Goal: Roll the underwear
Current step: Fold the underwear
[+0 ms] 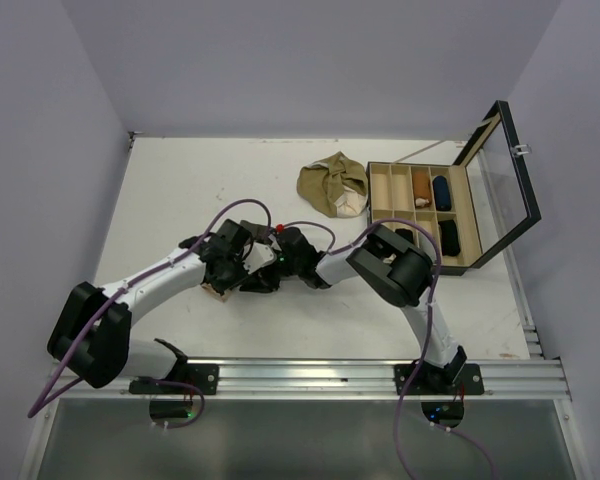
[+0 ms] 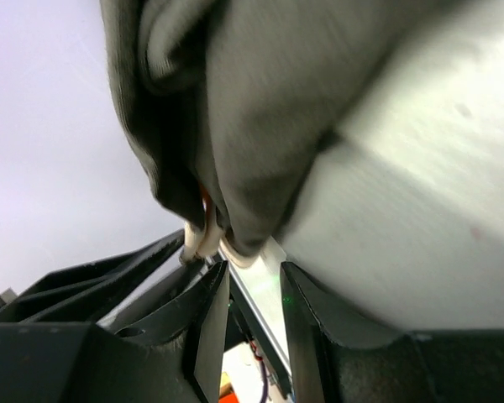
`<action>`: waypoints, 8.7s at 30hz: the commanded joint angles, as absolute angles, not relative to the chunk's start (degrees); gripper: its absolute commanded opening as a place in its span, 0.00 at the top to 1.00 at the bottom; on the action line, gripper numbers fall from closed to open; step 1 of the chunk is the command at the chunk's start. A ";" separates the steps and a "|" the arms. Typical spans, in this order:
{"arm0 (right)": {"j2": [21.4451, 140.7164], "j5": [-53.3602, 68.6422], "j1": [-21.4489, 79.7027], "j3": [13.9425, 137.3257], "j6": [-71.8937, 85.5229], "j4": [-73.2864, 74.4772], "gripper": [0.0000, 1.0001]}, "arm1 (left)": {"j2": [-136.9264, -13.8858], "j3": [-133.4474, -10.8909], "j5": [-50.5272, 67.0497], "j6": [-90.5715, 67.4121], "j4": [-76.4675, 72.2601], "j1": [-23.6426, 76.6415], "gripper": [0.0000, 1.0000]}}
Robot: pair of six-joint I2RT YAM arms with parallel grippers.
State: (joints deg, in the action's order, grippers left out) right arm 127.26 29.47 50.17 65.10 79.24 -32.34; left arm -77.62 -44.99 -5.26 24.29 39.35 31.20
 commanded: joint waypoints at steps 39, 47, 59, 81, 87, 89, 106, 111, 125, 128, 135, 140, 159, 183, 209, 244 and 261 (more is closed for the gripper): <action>133.86 23.38 50.98 65.92 77.17 -20.39 0.80 | -68.81 -43.59 7.65 30.06 48.25 31.46 1.00; 133.07 23.47 51.15 65.48 77.08 -20.04 0.81 | -73.38 -45.35 8.97 29.44 46.41 31.38 1.00; 131.76 24.08 51.15 64.51 76.99 -20.04 0.80 | -79.81 -43.95 6.60 29.35 40.17 31.29 1.00; 112.67 27.08 33.13 81.01 33.41 13.53 0.75 | -73.57 -36.55 14.58 54.40 45.88 19.16 0.57; 116.01 25.66 33.05 91.11 29.27 14.41 0.64 | -66.72 -42.78 20.30 52.83 49.74 19.07 0.42; 117.42 25.93 33.13 93.24 29.70 13.28 0.58 | -63.92 -45.08 22.05 51.86 51.75 19.16 0.41; 135.44 26.98 37.35 111.62 32.17 16.79 0.50 | -66.00 -49.66 16.35 27.60 40.34 18.63 0.36; 136.40 27.68 38.32 110.83 32.08 16.35 0.51 | -66.71 -46.85 15.56 27.95 39.55 18.55 0.36; 127.53 19.16 38.93 108.10 25.58 16.78 0.47 | -66.96 -48.07 3.52 24.52 31.11 18.63 0.00; 128.32 21.26 38.85 110.64 25.75 18.89 0.48 | -70.57 -49.57 2.81 23.29 30.94 18.81 0.00; 133.24 27.86 38.85 112.50 32.16 17.58 0.52 | -76.11 -50.45 -1.13 18.37 27.25 19.51 0.00; 135.61 25.67 38.93 113.29 31.90 17.93 0.51 | -76.72 -50.80 -0.27 17.67 26.37 19.51 0.00; 134.75 26.55 39.02 109.34 32.96 16.35 0.52 | -80.60 -50.89 -0.97 18.02 24.43 19.51 0.00; 117.68 31.45 35.42 86.05 46.38 -1.30 0.85 | -79.97 -57.65 13.27 19.16 26.20 20.39 0.60; 131.04 28.92 35.77 85.43 46.14 -1.93 0.88 | -96.59 -63.90 -1.76 13.80 20.13 25.40 0.53; 132.10 29.53 35.77 84.55 46.76 -2.11 0.88 | -99.94 -65.30 0.26 14.33 19.77 26.02 0.97; 132.10 29.44 35.77 84.20 47.02 -2.46 0.88 | -96.24 -63.99 6.50 15.73 22.41 26.72 1.00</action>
State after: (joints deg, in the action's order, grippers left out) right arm 130.26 31.07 35.68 84.93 47.57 -2.79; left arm -96.44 -63.55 3.64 15.57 23.16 26.24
